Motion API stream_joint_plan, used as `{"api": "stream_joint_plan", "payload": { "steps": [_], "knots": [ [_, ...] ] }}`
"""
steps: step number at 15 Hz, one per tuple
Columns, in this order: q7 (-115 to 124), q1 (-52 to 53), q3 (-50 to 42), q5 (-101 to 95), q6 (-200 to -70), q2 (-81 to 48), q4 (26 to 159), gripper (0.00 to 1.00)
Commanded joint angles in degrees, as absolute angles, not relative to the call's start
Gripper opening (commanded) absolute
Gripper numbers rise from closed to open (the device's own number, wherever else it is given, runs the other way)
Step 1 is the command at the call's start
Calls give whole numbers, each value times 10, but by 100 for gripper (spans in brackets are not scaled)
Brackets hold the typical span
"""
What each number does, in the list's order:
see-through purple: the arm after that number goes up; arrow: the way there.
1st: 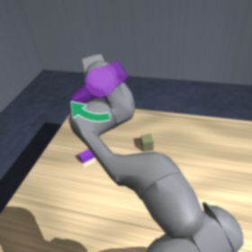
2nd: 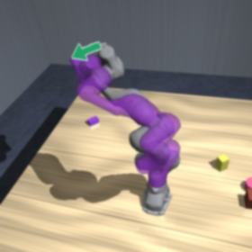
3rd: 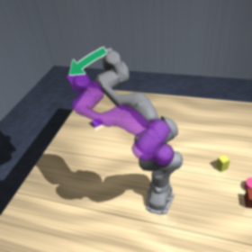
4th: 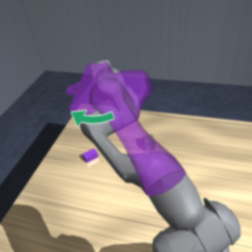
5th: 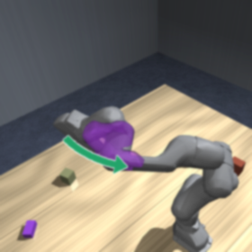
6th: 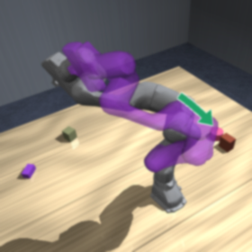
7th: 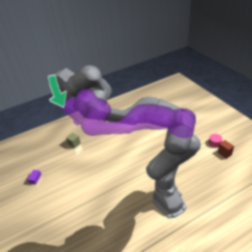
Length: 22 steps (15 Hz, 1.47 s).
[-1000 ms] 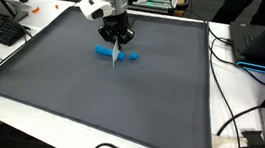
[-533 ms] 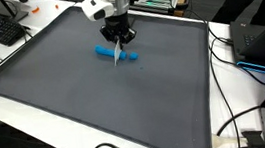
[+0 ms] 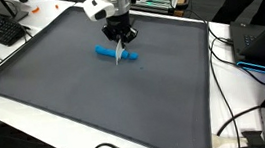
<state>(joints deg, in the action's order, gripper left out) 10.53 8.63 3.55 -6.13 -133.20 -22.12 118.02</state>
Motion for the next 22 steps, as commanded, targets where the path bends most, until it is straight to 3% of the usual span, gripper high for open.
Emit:
{"api": "stream_joint_plan", "payload": {
  "steps": [1, 22],
  "knots": [
    [126, 93, 32, -59, -1318, -214, 1184, 2],
    [127, 82, 8, -103, -1321, -197, 1163, 2]
  ]
}}
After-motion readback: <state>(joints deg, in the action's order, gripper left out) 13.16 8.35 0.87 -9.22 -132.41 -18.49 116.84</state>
